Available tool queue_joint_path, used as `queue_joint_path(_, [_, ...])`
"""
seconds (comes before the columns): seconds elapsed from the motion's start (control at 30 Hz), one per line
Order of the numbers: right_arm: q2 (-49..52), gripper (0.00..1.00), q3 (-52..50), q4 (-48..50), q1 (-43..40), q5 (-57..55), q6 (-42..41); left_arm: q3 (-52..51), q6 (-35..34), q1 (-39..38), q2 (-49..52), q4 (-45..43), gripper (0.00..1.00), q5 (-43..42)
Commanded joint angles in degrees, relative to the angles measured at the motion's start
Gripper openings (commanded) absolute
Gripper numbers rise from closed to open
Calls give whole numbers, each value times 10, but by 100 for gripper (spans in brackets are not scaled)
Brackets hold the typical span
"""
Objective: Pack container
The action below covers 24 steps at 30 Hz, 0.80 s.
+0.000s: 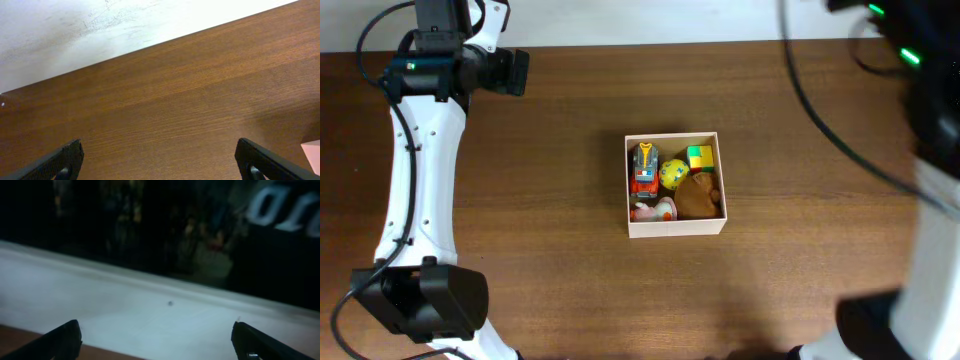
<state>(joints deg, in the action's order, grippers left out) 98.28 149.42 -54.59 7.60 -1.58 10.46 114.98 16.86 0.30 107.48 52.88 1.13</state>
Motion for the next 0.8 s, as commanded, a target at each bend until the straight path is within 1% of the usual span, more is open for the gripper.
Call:
queue_joint_path(0.0, [-71, 99, -110, 16, -21, -7, 13, 9, -6, -1, -3, -1, 99, 2])
queue_joint_path(0.1, [-176, 99, -266, 90, -39, -6, 13, 9, -6, -1, -3, -1, 99, 2])
queue_joint_path(0.17, [-257, 99, -393, 151, -53, -6, 13, 9, -6, -1, -3, -1, 99, 2])
queue_joint_path(0.4, [-519, 99, -784, 306, -82, -4, 13, 9, -6, -1, -3, -1, 99, 2])
queue_joint_path(0.43, [-534, 99, -805, 315, -85, -4, 13, 9, -6, -1, -3, -1, 99, 2])
queue_joint_path(0.5, [-589, 99, -884, 346, -95, -3, 13, 9, -6, -1, -3, -1, 99, 2])
queue_joint_path(0.6, [-649, 99, -970, 364, -110, 14, 13, 9, -6, -1, -3, 5, 99, 2])
queue_joint_path(0.77, [-717, 99, -1077, 378, -122, 56, 13, 9, -6, 0, -11, 36, 99, 2])
